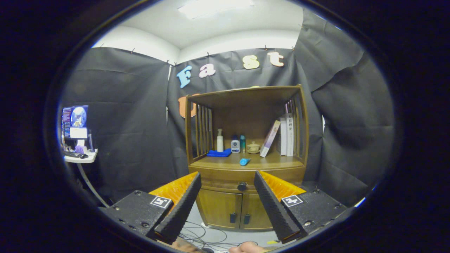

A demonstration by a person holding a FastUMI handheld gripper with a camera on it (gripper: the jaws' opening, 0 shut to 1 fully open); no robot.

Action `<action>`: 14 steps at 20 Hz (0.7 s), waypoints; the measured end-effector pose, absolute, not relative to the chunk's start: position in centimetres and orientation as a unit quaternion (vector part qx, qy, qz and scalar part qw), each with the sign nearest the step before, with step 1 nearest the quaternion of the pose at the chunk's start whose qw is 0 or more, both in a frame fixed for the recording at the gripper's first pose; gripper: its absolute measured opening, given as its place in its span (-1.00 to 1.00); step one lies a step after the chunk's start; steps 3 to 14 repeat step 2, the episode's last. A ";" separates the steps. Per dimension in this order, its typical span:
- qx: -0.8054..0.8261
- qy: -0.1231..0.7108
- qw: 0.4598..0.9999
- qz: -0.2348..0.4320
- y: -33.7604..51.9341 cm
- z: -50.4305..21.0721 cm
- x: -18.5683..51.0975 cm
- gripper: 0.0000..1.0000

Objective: Pull open the drawer, take out the items inside it, and place them on the countertop above the cabinet.

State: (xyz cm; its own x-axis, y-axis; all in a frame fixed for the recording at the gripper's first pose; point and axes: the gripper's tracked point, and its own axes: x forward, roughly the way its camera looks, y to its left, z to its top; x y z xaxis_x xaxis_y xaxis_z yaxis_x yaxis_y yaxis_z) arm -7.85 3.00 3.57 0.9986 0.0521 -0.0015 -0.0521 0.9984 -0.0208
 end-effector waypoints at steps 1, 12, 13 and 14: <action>-0.007 0.003 1.000 0.026 3.0 3.3 -8.2 0.98; -0.005 0.002 1.000 0.031 3.3 3.2 -8.5 0.98; -0.005 0.002 1.000 0.031 3.3 3.2 -8.5 0.98; -0.005 0.002 1.000 0.031 3.3 3.2 -8.5 0.98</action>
